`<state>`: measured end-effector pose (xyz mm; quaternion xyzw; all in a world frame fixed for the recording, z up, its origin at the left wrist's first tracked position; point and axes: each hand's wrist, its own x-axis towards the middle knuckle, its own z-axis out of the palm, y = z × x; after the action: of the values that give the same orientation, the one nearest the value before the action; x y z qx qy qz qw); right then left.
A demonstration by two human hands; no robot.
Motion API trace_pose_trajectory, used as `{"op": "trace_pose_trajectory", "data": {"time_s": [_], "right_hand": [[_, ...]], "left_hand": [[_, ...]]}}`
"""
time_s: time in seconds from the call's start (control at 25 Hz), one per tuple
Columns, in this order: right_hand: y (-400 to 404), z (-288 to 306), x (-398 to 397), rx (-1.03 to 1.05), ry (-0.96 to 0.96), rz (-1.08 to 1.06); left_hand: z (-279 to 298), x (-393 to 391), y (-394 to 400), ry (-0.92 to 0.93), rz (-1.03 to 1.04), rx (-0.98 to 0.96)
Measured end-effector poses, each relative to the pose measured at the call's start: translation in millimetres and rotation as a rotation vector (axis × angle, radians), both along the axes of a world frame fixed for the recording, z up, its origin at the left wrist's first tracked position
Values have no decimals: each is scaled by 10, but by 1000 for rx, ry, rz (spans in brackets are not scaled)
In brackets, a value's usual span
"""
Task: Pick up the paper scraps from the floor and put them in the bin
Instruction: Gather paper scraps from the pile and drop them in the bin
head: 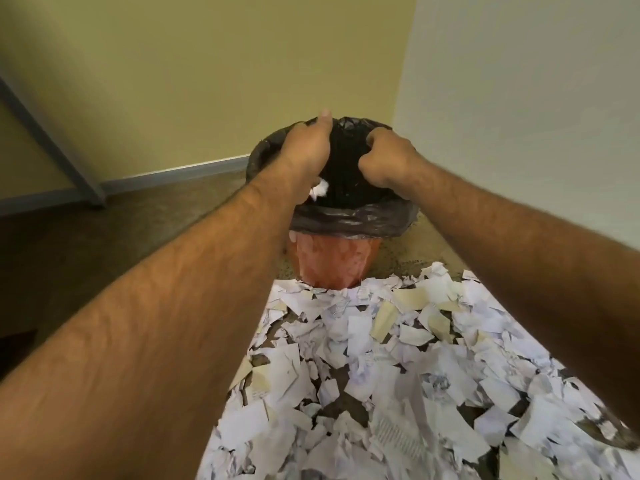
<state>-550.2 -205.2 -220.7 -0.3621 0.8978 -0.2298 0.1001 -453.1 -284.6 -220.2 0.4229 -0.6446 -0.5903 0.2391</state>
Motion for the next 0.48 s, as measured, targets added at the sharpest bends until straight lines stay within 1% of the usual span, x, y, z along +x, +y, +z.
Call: {"op": "trace_pose_trajectory", "data": {"time_s": [0.12,0.2,0.28,0.36,0.4,0.48], "right_hand": [[86,11,159,-85,90,27],[124,8,327,-222,184,75],[174,-15,548,-411,297,161],[191,-135,874,-565,370,319],[227,-226,1014,-592,369,391],[316,-548,1411,-533,303,533]], "left_hand": [[-67,314,-46,66,72,-192],[-96,619,-81,120,151,-250],[-126,974,-133,122,218,-347],[-235,1429,-238,50,249,-438],[-307,1611,-258,-9,234,-464],[-539,2079,-287,-192,191,-476]]}}
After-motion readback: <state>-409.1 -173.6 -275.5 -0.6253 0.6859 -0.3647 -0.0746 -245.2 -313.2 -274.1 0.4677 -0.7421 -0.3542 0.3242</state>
